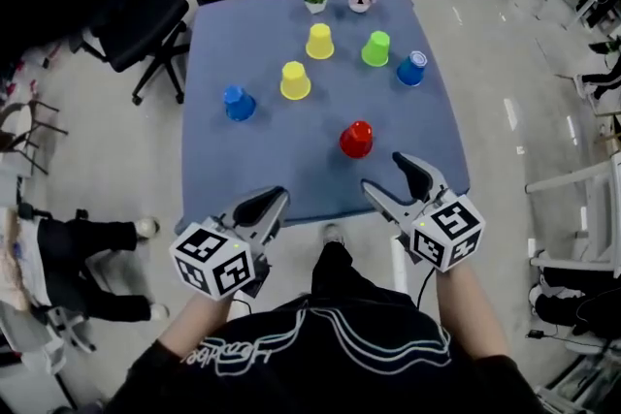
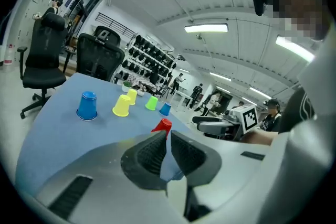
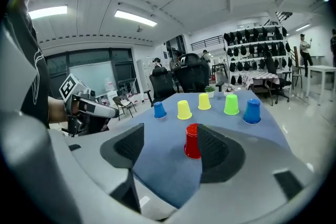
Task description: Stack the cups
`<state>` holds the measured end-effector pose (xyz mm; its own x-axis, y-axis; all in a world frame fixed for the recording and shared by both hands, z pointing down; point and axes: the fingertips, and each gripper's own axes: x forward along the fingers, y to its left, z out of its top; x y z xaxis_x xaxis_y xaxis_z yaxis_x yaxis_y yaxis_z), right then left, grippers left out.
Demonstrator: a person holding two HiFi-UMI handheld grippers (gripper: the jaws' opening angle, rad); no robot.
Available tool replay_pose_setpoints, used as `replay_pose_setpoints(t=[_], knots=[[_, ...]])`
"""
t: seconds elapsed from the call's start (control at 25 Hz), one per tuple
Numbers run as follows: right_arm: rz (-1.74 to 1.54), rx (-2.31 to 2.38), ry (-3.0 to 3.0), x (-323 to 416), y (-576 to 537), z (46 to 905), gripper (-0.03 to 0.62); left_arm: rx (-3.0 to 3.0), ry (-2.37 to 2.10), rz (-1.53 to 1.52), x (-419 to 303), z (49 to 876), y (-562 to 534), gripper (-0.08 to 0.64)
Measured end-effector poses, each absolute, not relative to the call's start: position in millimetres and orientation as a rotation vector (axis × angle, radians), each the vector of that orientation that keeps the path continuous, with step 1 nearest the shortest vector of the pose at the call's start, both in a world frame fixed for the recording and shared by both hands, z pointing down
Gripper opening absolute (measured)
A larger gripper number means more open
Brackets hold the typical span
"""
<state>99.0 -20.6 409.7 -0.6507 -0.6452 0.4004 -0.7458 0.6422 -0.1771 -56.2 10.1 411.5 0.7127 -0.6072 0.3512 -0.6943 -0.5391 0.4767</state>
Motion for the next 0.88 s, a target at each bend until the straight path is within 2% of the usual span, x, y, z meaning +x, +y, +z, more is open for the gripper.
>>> replay_pose_setpoints(t=[0.88], knots=[[0.393, 0.987, -2.383, 88.8, -110.3, 505.2, 0.316, 2.18, -1.021, 0.233, -52.8, 474.6, -50.6, 0.048]])
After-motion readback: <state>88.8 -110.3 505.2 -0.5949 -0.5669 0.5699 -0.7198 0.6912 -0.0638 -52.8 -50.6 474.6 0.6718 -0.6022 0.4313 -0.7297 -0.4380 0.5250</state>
